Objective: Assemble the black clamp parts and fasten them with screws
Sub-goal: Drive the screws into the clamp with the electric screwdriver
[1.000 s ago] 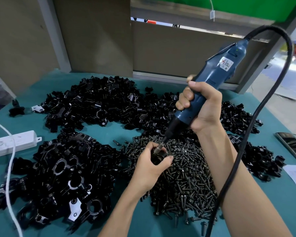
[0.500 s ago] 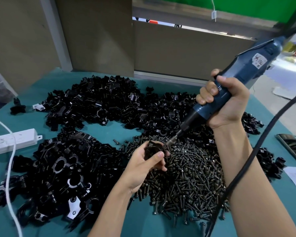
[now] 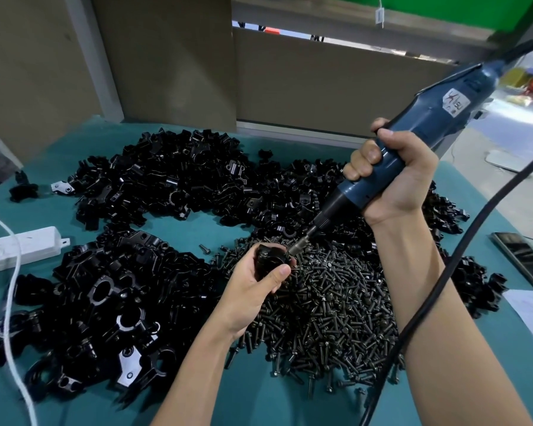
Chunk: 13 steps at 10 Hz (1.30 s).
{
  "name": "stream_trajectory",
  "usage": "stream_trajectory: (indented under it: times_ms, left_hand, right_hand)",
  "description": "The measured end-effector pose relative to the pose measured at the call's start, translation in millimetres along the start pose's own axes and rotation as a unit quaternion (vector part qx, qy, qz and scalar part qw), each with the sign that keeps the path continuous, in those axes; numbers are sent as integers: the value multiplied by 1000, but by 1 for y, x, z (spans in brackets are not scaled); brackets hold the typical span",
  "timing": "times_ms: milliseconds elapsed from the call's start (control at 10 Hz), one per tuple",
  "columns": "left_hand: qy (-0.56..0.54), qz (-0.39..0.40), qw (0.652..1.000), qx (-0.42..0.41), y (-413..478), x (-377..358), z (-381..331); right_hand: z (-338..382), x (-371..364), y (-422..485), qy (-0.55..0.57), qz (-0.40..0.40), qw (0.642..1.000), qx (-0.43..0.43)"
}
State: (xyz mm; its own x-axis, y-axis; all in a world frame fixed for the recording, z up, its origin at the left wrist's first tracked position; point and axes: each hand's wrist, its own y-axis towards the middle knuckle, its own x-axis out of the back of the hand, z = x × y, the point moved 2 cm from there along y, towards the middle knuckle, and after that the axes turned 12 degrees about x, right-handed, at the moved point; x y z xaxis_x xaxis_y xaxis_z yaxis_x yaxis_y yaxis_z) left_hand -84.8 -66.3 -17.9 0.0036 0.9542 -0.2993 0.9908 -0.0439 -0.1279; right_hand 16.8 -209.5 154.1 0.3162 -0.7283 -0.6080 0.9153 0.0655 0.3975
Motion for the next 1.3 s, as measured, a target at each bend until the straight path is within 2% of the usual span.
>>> stream_trajectory:
  times_ms: [800,1300]
  left_hand:
    - [67,-45,997,-17,-1,1,-5]
    - [39,-44,998,-29,-3,0,-10]
  right_hand:
    - [-2,0,-1,-49,-13,999,5]
    - [-9,6,-4,-38,-32,999,0]
